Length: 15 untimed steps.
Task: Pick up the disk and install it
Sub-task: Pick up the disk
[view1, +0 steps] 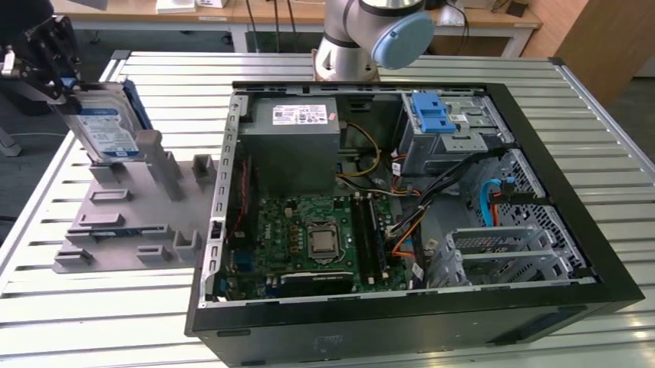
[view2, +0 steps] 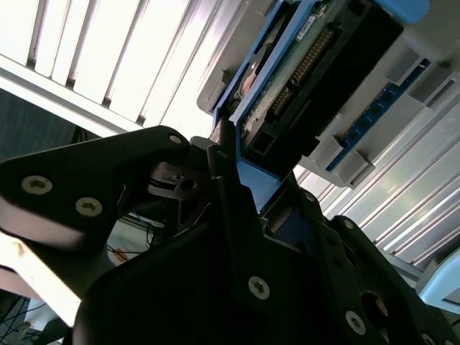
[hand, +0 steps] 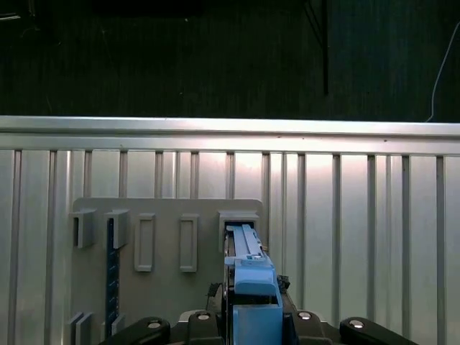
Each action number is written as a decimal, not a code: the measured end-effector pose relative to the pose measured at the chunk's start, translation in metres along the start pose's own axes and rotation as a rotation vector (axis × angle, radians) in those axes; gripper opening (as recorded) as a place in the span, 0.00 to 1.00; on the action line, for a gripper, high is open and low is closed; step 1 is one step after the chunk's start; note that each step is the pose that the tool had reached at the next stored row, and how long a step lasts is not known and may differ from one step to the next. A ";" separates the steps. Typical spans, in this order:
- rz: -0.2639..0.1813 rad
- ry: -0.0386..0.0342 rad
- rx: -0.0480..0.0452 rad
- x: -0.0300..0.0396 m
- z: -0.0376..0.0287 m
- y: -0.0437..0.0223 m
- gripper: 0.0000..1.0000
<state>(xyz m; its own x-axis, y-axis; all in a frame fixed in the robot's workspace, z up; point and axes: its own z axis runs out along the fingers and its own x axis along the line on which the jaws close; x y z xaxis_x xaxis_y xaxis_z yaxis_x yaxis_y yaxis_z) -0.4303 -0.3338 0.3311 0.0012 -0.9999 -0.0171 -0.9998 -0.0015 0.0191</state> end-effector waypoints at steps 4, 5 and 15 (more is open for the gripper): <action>0.000 -0.0001 0.0001 -0.0001 -0.0067 0.0001 0.36; 0.000 -0.0001 0.0002 -0.0001 -0.0081 0.0001 0.36; 0.000 -0.0001 0.0001 -0.0004 -0.0218 0.0004 0.36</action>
<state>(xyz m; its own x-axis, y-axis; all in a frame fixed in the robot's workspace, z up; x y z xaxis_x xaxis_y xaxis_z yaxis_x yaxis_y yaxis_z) -0.4303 -0.3338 0.3529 0.0012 -0.9999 -0.0172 -0.9998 -0.0015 0.0191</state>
